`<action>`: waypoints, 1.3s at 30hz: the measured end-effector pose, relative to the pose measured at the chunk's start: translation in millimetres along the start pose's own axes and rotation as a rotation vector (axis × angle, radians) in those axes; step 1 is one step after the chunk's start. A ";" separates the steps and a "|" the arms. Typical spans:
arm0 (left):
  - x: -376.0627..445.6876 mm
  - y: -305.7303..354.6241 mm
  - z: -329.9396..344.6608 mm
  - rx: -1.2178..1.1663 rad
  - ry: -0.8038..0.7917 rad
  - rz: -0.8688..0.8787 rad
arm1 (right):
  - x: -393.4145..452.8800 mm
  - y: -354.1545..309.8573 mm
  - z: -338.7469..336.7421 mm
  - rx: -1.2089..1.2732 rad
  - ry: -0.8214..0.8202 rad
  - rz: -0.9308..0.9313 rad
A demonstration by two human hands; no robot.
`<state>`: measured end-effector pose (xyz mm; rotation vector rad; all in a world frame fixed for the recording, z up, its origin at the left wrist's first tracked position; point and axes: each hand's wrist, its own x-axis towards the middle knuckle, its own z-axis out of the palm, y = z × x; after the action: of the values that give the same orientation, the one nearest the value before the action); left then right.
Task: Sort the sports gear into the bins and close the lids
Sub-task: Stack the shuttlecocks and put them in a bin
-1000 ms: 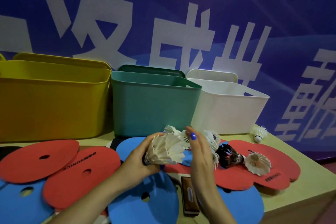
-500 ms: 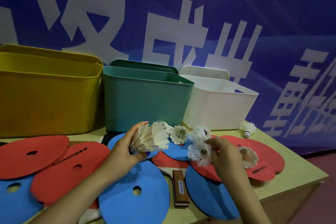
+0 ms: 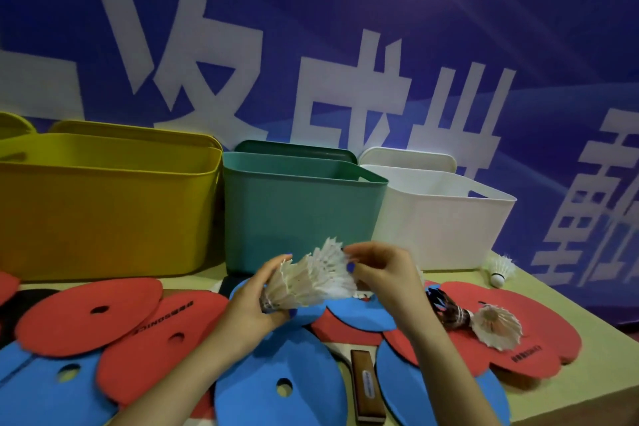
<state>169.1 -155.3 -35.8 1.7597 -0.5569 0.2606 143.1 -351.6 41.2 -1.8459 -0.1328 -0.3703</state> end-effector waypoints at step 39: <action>6.7 -5.6 0.8 -0.141 0.175 -0.167 | 54.0 82.3 35.8 -0.800 0.430 -0.198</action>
<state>177.5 -156.6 -37.7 1.6169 -0.2931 0.2494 223.4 -347.9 -25.9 -2.4833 0.1566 -1.0648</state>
